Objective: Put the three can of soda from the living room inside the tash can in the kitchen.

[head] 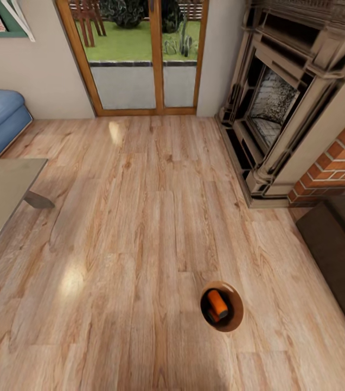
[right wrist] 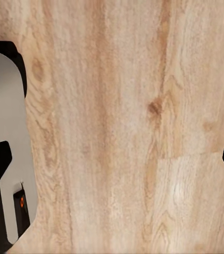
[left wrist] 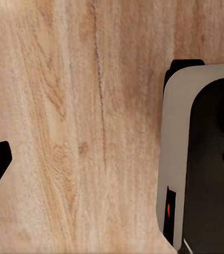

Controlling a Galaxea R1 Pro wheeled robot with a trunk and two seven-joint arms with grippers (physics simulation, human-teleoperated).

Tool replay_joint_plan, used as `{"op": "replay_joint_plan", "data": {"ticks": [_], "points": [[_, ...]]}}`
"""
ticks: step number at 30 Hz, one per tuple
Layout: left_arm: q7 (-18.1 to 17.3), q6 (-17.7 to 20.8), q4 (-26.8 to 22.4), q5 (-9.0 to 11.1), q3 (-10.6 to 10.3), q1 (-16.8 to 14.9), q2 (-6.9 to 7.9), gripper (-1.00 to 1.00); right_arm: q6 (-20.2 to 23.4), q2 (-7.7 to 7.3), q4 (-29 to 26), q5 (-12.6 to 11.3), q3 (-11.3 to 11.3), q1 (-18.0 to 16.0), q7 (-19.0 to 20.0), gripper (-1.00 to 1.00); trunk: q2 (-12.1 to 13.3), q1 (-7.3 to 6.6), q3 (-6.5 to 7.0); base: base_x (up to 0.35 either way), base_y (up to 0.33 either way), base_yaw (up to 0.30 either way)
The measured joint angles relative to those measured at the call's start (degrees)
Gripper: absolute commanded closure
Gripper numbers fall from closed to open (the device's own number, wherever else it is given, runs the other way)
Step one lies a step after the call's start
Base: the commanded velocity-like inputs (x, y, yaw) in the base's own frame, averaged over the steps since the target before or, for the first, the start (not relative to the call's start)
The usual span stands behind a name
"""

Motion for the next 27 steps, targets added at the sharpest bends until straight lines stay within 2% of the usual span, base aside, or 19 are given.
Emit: {"op": "replay_joint_plan", "data": {"ticks": [27], "points": [[0.01, 0.00, 0.00, 0.00, 0.00, 0.00, 0.00, -1.00, 0.00, 0.01, 0.00, 0.07, 0.01, 0.00, 0.00, -1.00, 10.83, -5.93, 4.85, 0.000, 0.000, 0.000]]}}
